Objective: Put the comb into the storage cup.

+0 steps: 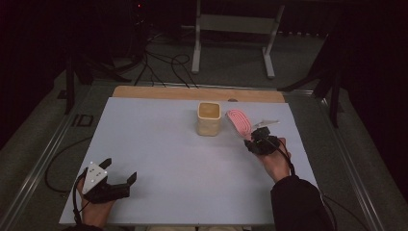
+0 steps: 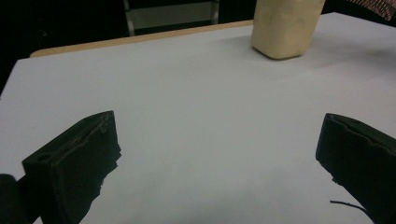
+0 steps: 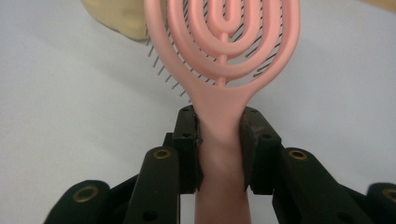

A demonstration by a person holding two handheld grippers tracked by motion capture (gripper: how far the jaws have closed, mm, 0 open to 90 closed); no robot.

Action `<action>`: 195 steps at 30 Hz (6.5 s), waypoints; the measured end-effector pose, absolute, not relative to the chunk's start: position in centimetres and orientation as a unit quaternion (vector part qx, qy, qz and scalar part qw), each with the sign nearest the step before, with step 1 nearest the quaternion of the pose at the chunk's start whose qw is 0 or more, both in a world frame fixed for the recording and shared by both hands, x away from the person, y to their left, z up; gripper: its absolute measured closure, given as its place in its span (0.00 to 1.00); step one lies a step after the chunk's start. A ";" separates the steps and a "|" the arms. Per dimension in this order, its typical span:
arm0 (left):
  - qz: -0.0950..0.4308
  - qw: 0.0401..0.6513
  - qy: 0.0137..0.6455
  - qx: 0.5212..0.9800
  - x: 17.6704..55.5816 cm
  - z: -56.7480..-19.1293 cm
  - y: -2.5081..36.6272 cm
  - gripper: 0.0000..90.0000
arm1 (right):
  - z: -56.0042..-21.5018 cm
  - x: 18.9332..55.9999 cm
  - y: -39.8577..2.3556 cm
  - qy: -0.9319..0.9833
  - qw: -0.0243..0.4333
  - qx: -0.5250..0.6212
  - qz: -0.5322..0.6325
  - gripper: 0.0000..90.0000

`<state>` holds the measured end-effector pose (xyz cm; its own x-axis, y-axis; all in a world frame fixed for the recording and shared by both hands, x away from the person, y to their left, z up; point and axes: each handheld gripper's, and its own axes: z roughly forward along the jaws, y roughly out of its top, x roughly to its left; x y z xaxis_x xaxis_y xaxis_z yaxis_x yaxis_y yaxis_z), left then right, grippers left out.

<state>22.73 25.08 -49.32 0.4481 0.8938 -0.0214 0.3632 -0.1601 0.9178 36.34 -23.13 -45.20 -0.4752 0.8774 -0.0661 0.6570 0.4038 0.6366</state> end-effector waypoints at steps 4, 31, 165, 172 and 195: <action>0.269 0.472 0.449 0.709 23.4 -48.9 25.0 0.00 | -44.8 36.0 -23.1 0.810 0.211 0.468 0.284 0.78; 0.225 0.499 0.433 0.716 26.2 -46.6 22.7 0.00 | -42.3 34.1 -20.6 0.812 0.230 0.420 0.333 0.78; 0.097 0.616 0.415 0.662 32.0 -40.3 9.2 0.71 | -42.7 30.4 -11.4 0.821 0.231 0.293 0.432 0.50; 0.112 0.619 0.422 0.653 32.1 -40.0 10.5 0.71 | -42.9 30.8 -12.9 0.805 0.191 0.327 0.456 0.17; 0.130 0.618 0.422 0.651 32.4 -39.5 12.1 0.72 | -45.0 29.9 -17.6 0.798 0.211 0.356 0.438 0.10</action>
